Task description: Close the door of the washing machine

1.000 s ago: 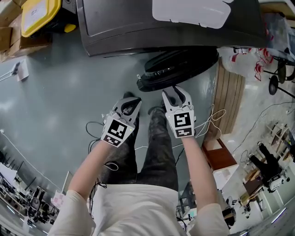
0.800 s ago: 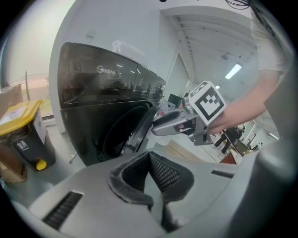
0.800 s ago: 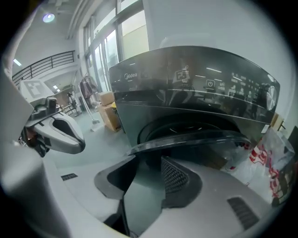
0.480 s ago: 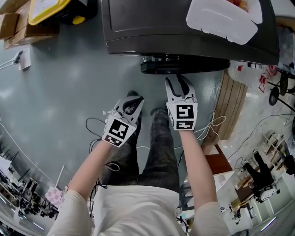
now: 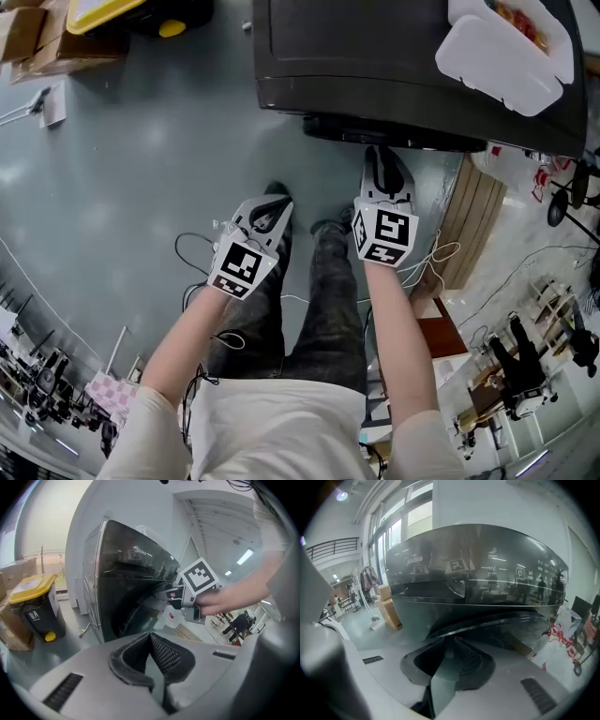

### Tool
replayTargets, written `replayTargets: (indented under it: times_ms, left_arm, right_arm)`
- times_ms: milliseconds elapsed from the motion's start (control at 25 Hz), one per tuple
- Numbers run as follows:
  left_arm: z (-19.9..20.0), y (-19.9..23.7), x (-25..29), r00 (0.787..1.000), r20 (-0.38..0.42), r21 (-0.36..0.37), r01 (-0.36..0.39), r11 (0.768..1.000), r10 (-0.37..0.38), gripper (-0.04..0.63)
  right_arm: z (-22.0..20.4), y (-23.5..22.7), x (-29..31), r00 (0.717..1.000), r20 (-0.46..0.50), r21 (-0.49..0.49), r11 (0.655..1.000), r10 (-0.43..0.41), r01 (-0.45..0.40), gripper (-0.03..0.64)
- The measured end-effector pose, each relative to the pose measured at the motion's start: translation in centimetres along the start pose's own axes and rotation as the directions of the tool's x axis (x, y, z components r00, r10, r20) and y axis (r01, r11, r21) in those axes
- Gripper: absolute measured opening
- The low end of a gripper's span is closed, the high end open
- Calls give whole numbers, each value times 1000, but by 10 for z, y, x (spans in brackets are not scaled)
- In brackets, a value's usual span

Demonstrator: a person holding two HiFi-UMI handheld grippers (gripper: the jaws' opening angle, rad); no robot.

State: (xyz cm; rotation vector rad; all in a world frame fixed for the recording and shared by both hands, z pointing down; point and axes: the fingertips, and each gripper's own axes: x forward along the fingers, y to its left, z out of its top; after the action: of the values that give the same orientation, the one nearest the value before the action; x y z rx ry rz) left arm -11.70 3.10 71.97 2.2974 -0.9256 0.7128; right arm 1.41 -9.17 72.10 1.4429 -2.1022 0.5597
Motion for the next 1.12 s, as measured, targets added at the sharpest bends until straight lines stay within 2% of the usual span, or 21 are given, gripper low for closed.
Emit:
replayTargets:
  times_ms: [480, 840, 960, 1120]
  left_arm:
    - [-6, 19, -5, 1000, 0, -26, -18, 999, 18, 8]
    - [-17, 25, -9, 1000, -12, -27, -16, 1000, 16, 8]
    - [-19, 24, -11, 1000, -15, -16, -13, 1000, 13, 8]
    - [-10, 20, -18, 1000, -10, -2, -14, 1000, 14, 8]
  right_arm:
    - [3, -7, 3, 996, 9, 62, 994, -94, 93, 55]
    - [10, -9, 11, 994, 37, 29, 994, -106, 105, 48]
    - [10, -9, 12, 996, 31, -29, 996, -85, 86, 48]
    - [7, -1, 9, 1000, 2, -78, 997, 1, 0, 46]
